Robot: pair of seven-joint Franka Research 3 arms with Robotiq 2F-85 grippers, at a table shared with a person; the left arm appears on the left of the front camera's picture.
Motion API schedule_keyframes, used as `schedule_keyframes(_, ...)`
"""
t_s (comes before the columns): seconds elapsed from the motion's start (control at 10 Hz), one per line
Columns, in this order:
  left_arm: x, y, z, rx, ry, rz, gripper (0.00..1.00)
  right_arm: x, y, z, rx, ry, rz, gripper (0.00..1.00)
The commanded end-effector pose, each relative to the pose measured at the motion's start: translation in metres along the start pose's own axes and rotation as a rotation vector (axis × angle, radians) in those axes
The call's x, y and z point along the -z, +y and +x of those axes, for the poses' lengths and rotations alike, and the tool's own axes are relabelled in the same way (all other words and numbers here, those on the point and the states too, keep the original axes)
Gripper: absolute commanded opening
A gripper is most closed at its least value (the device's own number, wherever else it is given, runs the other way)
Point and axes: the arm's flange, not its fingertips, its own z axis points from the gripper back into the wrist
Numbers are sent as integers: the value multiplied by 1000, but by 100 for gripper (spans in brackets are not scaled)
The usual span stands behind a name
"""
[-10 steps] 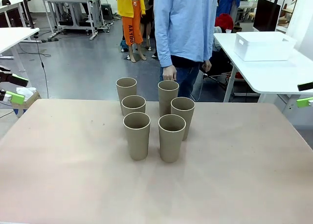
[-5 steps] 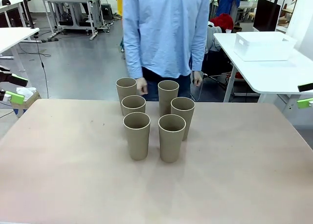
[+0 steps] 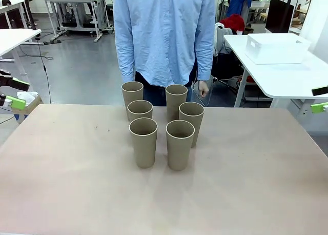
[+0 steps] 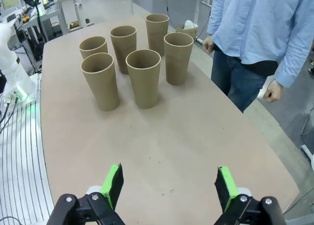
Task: Stack the cups and store them in the basket.
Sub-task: Pick up two Reusable plastic cups , one in each hand.
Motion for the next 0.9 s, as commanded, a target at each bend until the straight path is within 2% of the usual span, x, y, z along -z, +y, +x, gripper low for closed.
schedule_keyframes(0.0, 1, 2, 0, 18, -21, -4, 100, 0, -5, 1, -28, -26, 1, 100)
schedule_keyframes(0.8, 1, 2, 0, 18, -21, -4, 100, 0, -5, 1, -28, -26, 1, 100)
